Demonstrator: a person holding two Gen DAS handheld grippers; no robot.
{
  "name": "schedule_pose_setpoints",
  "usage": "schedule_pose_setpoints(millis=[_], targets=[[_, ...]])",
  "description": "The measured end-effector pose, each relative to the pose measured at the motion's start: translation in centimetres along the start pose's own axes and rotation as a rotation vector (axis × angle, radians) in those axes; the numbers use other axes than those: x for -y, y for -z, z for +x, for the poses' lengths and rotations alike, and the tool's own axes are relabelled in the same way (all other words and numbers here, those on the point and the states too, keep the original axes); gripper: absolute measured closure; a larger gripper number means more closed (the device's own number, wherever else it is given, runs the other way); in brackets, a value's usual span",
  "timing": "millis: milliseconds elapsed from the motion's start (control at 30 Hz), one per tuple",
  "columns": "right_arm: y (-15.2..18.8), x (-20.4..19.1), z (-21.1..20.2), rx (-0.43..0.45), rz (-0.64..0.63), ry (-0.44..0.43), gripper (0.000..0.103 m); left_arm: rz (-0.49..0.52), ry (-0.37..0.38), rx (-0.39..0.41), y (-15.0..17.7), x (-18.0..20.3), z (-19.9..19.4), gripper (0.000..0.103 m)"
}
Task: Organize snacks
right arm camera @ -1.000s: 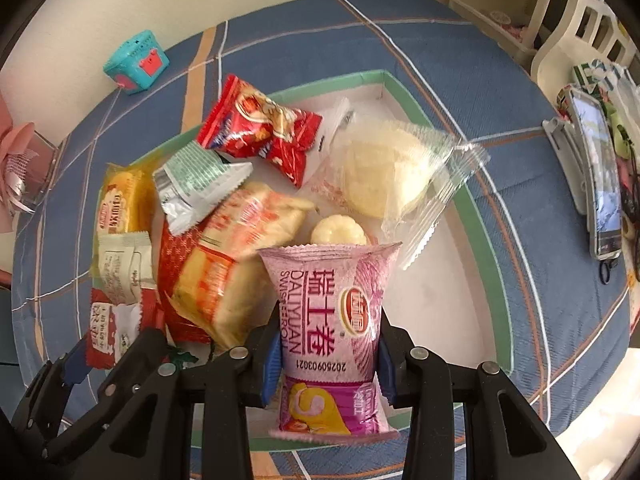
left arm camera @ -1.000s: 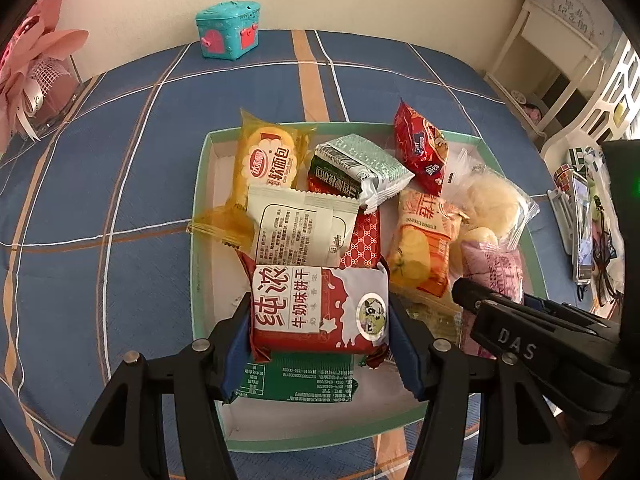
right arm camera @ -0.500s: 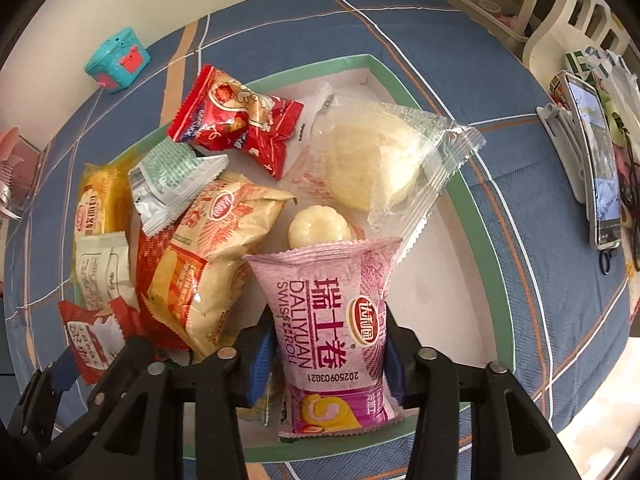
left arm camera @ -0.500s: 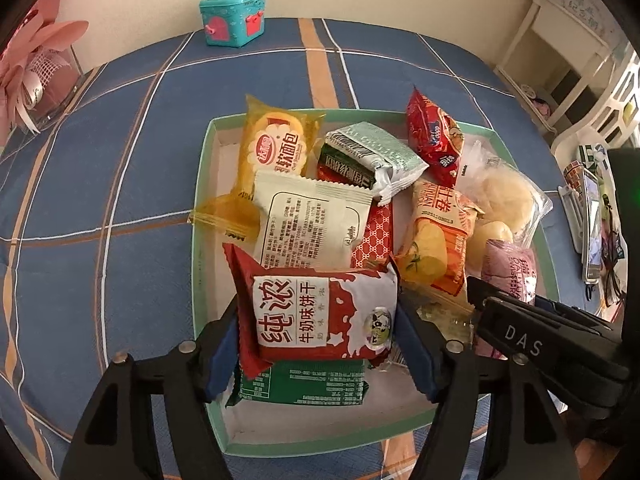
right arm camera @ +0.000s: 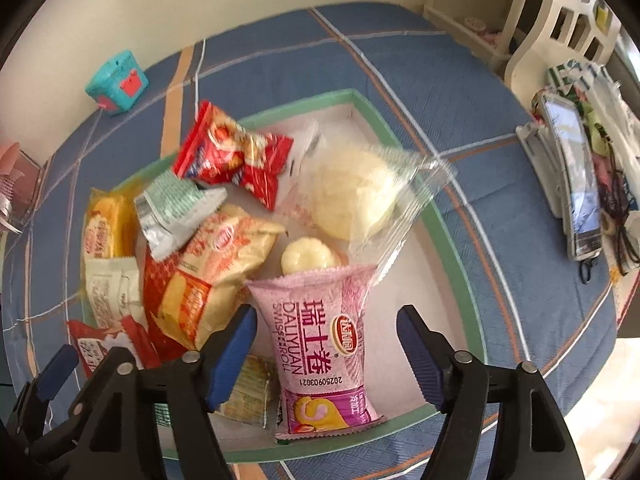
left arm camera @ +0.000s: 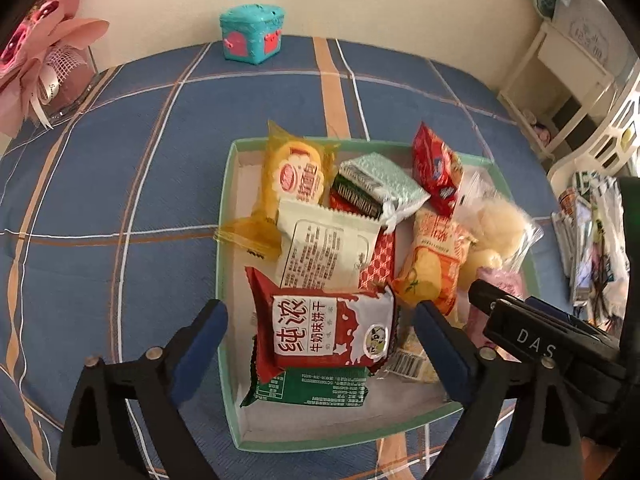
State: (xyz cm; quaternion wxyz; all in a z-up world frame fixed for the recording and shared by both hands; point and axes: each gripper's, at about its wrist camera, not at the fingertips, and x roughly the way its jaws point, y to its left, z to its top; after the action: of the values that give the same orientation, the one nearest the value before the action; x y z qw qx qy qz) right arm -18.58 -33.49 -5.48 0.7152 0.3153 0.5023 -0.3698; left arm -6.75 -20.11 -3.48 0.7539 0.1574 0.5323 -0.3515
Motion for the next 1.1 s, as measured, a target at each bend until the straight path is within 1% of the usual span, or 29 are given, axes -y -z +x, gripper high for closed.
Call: schedule_pose_setpoints(millis=[100, 133, 200, 333, 433, 500, 533, 567, 600, 833, 933, 1033, 1100], targets=[[-0.1, -0.3, -1.0, 0.03, -0.018, -0.002, 0.022, -0.006, -0.003, 0.025, -0.2, -0.4, -1.1, 0.003], [-0.1, -0.7, -1.4, 0.038, -0.025, -0.002, 0.021, -0.012, -0.01, 0.035, -0.3, -0.7, -1.4, 0.002], [0.1, -1.3, -1.9, 0.055, -0.046, -0.001, 0.019, -0.029, -0.039, 0.053, -0.4, -1.2, -2.1, 0.002], [0.4, -2.6, -2.3, 0.074, -0.094, 0.005, 0.011, -0.076, -0.111, 0.081, -0.6, -3.4, -3.0, 0.002], [0.9, -3.6, -2.3, 0.069, -0.125, -0.009, 0.009, -0.101, -0.161, 0.095, -0.8, -4.9, -3.3, 0.002], [1.2, -4.2, -2.3, 0.071, -0.142, -0.014, 0.009, -0.118, -0.214, 0.108, -0.9, -5.9, -3.6, 0.002], [1.3, -4.5, -2.3, 0.075, -0.149, -0.015, 0.007, -0.128, -0.228, 0.113, -0.9, -6.4, -3.7, 0.003], [1.4, -4.9, -2.5, 0.08, -0.161, -0.019, 0.005, -0.143, -0.241, 0.118, -1.0, -6.8, -3.7, 0.002], [1.5, -5.2, -2.5, 0.084, -0.168, -0.021, 0.0, -0.156, -0.243, 0.121, -1.1, -7.3, -3.8, 0.002], [2.0, -7.1, -3.3, 0.114, -0.209, -0.041, 0.0, -0.222, -0.234, 0.142, -1.4, -9.5, -4.5, 0.003], [2.3, -7.7, -3.5, 0.121, -0.224, -0.039, 0.0, -0.215, -0.26, 0.153, -1.3, -9.4, -4.7, 0.003], [2.6, -8.0, -3.6, 0.124, -0.231, -0.041, 0.0, -0.244, -0.306, 0.122, -1.1, -9.6, -4.7, 0.002], [2.7, -8.2, -3.7, 0.125, -0.235, -0.04, 0.0, -0.256, -0.32, 0.108, -1.0, -9.9, -4.6, 0.002]])
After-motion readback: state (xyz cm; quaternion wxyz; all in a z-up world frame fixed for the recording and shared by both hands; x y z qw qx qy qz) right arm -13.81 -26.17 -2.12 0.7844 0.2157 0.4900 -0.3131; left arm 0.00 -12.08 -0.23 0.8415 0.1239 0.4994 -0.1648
